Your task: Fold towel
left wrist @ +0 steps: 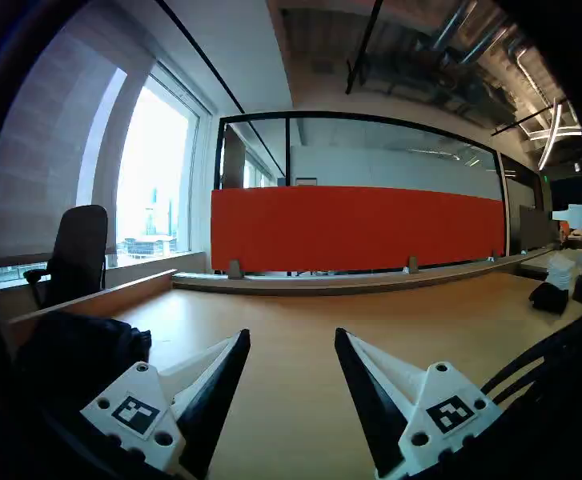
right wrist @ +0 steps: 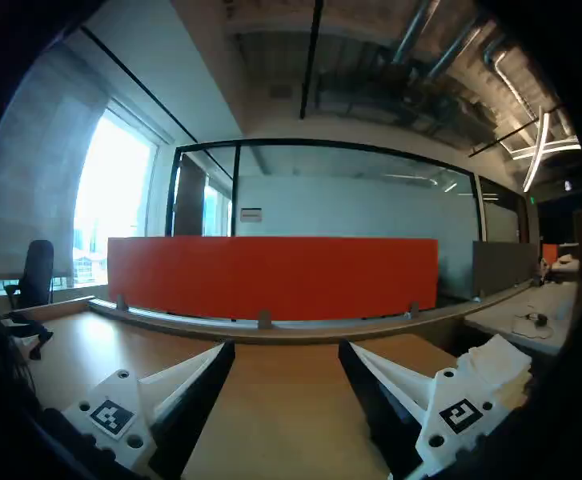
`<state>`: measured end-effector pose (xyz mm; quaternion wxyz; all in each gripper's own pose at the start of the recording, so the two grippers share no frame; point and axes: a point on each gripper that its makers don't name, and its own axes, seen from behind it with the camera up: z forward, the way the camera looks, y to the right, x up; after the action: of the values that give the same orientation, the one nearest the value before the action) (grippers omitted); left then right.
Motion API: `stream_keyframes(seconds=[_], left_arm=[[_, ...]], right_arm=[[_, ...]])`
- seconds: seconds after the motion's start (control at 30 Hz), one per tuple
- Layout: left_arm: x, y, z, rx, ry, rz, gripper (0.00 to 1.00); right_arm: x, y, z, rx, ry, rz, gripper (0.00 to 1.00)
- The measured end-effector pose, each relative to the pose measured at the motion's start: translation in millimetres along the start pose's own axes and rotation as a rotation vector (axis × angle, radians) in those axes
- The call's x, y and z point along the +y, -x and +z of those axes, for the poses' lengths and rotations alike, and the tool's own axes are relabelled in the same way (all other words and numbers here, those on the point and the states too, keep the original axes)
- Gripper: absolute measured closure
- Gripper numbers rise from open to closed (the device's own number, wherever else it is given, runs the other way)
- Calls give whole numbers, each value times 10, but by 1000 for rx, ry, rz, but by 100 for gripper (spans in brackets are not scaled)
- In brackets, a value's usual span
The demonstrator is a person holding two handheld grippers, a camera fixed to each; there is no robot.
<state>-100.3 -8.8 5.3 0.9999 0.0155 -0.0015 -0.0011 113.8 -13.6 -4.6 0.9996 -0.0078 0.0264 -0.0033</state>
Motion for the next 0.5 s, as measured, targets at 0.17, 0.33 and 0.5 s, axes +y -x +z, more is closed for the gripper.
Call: stream_keyframes(seconds=[0.17, 0.33, 0.5], left_arm=[[2, 3, -3, 0, 0, 0, 22], [2, 5, -3, 0, 0, 0, 22], [0, 7, -4, 0, 0, 0, 22]], right_arm=[[19, 217, -21, -8, -1, -1, 0], [95, 437, -37, -26, 14, 2, 0], [155, 618, -64, -41, 20, 9, 0]])
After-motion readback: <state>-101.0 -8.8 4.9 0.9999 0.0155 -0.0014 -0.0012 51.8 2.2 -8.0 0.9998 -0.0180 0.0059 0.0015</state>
